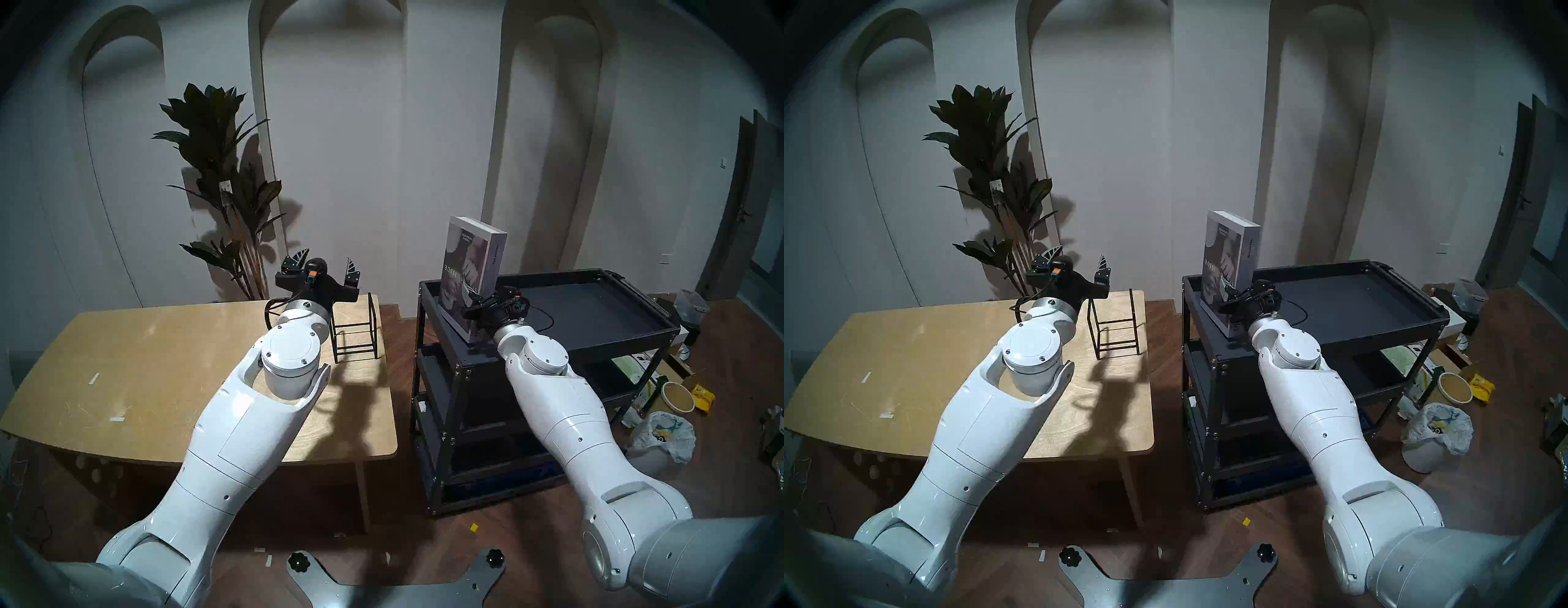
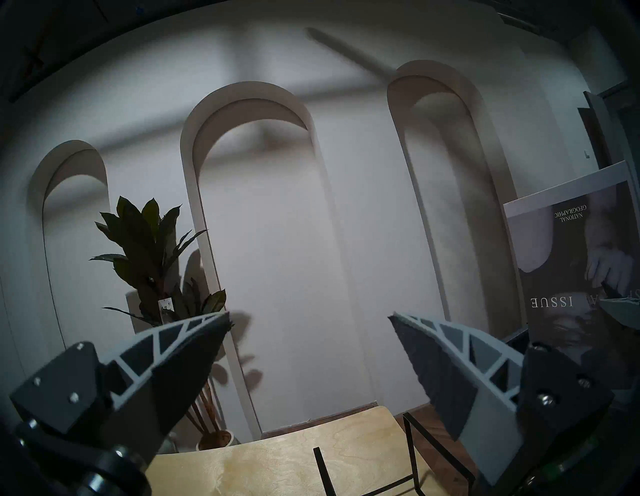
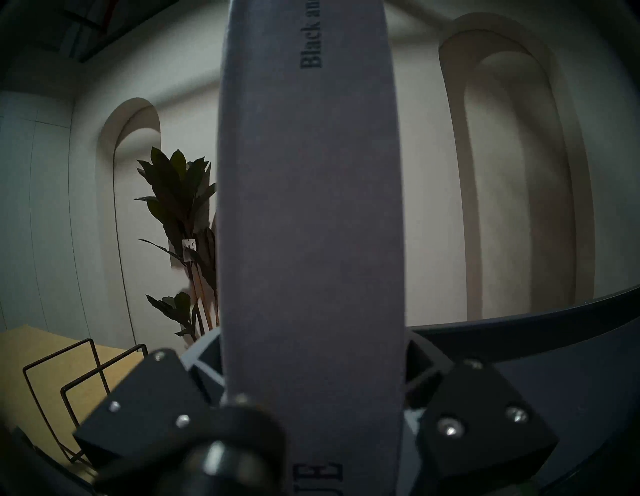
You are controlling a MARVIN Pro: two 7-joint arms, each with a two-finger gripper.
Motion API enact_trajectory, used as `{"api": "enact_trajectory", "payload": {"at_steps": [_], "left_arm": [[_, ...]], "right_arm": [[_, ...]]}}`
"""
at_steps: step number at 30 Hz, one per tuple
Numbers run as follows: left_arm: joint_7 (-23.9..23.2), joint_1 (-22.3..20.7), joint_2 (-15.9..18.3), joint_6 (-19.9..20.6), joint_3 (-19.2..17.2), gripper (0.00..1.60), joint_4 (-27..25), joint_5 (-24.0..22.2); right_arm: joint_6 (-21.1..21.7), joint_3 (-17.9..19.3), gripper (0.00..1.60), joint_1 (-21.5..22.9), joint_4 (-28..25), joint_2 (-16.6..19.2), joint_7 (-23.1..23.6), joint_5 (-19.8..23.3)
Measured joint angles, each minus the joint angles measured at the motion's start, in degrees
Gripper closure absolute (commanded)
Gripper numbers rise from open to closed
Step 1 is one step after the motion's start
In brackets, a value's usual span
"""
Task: Transfer books between table and cart
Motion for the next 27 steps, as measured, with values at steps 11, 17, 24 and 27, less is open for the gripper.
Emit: {"api": "enact_trajectory", "payload": {"at_steps": [11, 17, 24, 27], "left_arm": [[-0.8, -0.1, -0.1, 0.1, -0.2, 0.0, 0.7, -0.1], [-1.4, -0.3, -0.1, 0.2, -0.7, 0.0, 1.2, -0.1], [-1.7, -0.4, -0.4, 0.4, -1.2, 0.0, 1.7, -0.1], [-1.8, -0.5, -0.6, 0.5, -1.3, 0.0, 2.0, -0.1]], "right_arm": [[-2.8, -0.4, 1.6, 0.5, 2.2, -0.9, -0.5, -0.5], [-4.0, -1.2, 1.6, 1.1, 2.9, -1.2, -1.6, -1.8], [-5.7, -2.3, 1.6, 1.4, 3.2, -1.3, -2.9, -3.7], [-6.3, -2.6, 1.6, 1.3, 3.3, -1.3, -3.2, -4.4]]}}
